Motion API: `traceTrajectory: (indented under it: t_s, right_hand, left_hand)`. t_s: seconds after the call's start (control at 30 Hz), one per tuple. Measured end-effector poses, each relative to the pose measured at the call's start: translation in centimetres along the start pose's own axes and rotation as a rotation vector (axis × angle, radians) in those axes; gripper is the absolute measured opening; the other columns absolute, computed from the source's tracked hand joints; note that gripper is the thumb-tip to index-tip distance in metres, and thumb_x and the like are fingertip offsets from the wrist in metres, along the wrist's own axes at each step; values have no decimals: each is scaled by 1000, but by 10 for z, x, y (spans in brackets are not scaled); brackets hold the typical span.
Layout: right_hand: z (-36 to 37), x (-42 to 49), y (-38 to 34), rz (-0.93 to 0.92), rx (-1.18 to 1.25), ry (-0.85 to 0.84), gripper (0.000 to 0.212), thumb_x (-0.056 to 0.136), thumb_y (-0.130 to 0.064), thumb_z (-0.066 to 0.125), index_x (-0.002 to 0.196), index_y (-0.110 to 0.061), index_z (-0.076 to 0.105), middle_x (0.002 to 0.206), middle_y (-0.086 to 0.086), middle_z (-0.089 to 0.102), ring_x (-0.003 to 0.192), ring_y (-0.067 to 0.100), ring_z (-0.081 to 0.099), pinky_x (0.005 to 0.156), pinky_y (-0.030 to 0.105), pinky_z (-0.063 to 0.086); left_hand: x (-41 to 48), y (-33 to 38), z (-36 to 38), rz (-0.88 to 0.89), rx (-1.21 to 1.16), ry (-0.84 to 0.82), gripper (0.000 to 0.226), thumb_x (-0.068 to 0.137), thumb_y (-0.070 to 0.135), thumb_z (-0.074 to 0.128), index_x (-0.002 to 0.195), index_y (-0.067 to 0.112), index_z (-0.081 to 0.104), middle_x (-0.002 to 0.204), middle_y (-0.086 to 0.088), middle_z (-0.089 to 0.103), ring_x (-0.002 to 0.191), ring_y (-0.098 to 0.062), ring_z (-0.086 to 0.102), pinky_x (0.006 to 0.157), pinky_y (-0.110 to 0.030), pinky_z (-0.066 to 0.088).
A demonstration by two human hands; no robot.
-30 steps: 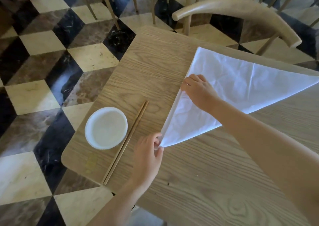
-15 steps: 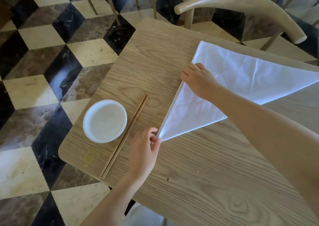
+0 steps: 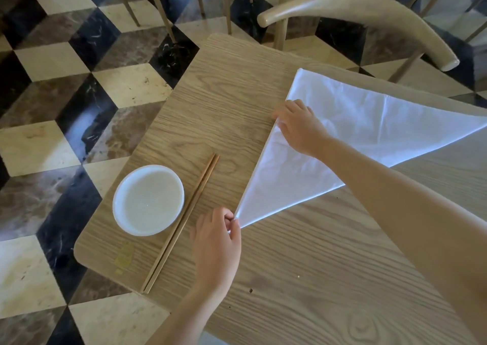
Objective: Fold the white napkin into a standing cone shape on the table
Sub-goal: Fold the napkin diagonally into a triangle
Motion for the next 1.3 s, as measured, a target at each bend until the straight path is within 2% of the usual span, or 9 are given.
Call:
traceTrajectory:
  t_s: [0.1, 0.17, 0.23, 0.3, 0.4, 0.5, 1.07, 1.17, 1.3]
  right_hand:
    - [-8, 3, 36, 204, 115, -21, 37, 95, -11, 39, 132, -6, 43, 137, 12, 47, 126, 31, 38, 102, 41, 32]
    - [-4, 3, 53, 265, 70, -86, 45, 98, -18, 37, 141, -6, 32, 149, 11, 34, 137, 29, 27, 111, 41, 23]
    - [10, 2, 57, 274, 30, -190, 52, 99, -26, 33, 146, -9, 20, 157, 8, 17, 144, 25, 11, 116, 39, 10]
    - [21, 3, 55, 262, -8, -234, 57, 99, -32, 30, 149, -12, 11, 159, 4, 6, 146, 22, 0, 117, 38, 1]
    - [29, 2, 57, 275, -54, -248, 61, 99, -39, 24, 150, -15, 1, 159, -1, -2, 146, 19, -7, 118, 38, -4]
    - [31, 7, 64, 273, -100, -257, 62, 98, -45, 18, 149, -19, -4, 159, -4, -5, 145, 17, -10, 118, 38, -6]
    - [25, 49, 101, 330, -106, -230, 59, 98, -45, 8, 149, -20, -7, 159, -5, -10, 145, 15, -13, 119, 42, -7]
    - [19, 36, 84, 323, -22, -243, 60, 98, -45, 8, 149, -16, -7, 159, -1, -9, 145, 16, -13, 118, 42, -7]
    - [13, -43, -1, 156, 52, -148, 67, 92, -48, 2, 148, -14, 13, 158, 1, 11, 146, 18, 5, 117, 38, -2]
  left_hand:
    - [1, 10, -3, 55, 93, 45, 24, 78, 12, 66, 100, 16, 58, 88, 1, 60, 86, -26, 54, 79, -41, 47]
    - [3, 39, 0, 203, 125, 68, 35, 82, 12, 58, 117, 14, 54, 107, -3, 60, 101, -26, 52, 90, -37, 40]
    - [9, 75, 20, 402, 137, 4, 44, 89, 16, 47, 133, 13, 45, 134, -5, 52, 124, -23, 44, 104, -36, 30]
    - [21, 92, 49, 510, 188, -94, 50, 94, 25, 41, 141, 12, 35, 149, -8, 36, 138, -24, 30, 112, -42, 20]
    - [39, 79, 77, 484, 280, -168, 59, 93, 41, 36, 144, 11, 31, 152, -9, 27, 142, -22, 19, 113, -45, 14]
    - [39, 72, 83, 489, 327, -184, 61, 95, 45, 30, 146, 10, 26, 154, -8, 23, 144, -19, 11, 114, -46, 15]
    - [19, 48, 66, 470, 411, -250, 67, 96, 51, 24, 145, 5, 25, 156, -9, 18, 143, -23, 16, 111, -48, 21]
    - [17, 48, 63, 475, 389, -239, 68, 95, 50, 30, 144, 5, 26, 155, -9, 20, 143, -23, 17, 111, -48, 22]
    - [19, 49, 64, 479, 390, -224, 68, 94, 50, 32, 145, 5, 26, 155, -9, 20, 143, -22, 15, 113, -48, 19]
Point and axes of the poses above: each hand's wrist, its own x-axis towards the middle knuckle, its own z-axis out of the palm, y = z × x, the point moved 9 cm from there along x, towards the middle knuckle
